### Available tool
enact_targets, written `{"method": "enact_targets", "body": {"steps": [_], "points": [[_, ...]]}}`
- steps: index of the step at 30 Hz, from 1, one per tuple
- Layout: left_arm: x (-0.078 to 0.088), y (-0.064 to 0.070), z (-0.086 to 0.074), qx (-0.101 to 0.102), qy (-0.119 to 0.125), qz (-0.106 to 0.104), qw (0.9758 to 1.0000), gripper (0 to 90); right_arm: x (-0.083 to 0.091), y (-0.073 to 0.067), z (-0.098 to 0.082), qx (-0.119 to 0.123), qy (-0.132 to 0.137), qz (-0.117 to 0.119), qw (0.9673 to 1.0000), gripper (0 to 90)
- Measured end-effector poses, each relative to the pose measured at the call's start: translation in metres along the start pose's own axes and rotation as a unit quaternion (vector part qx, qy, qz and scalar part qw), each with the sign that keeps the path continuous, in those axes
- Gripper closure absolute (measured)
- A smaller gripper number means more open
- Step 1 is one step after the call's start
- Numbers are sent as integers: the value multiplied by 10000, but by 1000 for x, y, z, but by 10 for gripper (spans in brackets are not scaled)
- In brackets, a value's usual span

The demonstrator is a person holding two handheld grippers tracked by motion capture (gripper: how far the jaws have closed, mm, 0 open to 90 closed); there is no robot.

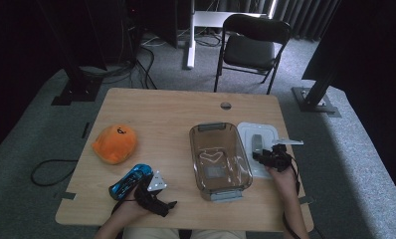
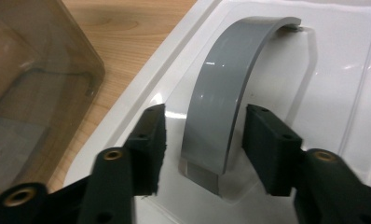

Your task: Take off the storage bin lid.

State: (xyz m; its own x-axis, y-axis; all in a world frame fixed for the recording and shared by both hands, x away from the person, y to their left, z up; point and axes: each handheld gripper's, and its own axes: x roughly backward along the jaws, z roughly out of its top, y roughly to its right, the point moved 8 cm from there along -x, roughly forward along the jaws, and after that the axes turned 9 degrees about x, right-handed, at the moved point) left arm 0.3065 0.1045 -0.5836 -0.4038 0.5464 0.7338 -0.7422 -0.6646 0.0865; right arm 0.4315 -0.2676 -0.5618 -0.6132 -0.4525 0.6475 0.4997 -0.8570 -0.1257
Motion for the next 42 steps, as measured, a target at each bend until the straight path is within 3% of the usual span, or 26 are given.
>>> {"method": "enact_targets", "body": {"steps": [9, 18, 22, 29, 32, 39, 42], "points": [[0, 1, 0, -56, -5, -54, 10000, 9, 10, 9, 2, -70, 114, -270, 9995, 323], [0, 2, 0, -99, -17, -88, 9999, 9, 33, -2, -1, 312, 334, -330, 9984, 203], [0, 2, 0, -99, -19, -88, 9999, 9, 39, -13, -9, 519, 385, -270, 9975, 139], [1, 6, -1, -167, -16, -154, 9997, 9, 47, -36, -22, 736, 526, -11, 9959, 123], [2, 8, -2, -262, 10, -170, 9995, 18, 50, -43, -27, 779, 582, 48, 9952, 123], [4, 17, -1, -384, -178, -203, 9989, 18, 51, -55, -39, 915, 612, 198, 9937, 124], [9, 19, 2, -337, -122, -316, 9989, 18, 53, -59, -41, 915, 649, 317, 9932, 125]]}}
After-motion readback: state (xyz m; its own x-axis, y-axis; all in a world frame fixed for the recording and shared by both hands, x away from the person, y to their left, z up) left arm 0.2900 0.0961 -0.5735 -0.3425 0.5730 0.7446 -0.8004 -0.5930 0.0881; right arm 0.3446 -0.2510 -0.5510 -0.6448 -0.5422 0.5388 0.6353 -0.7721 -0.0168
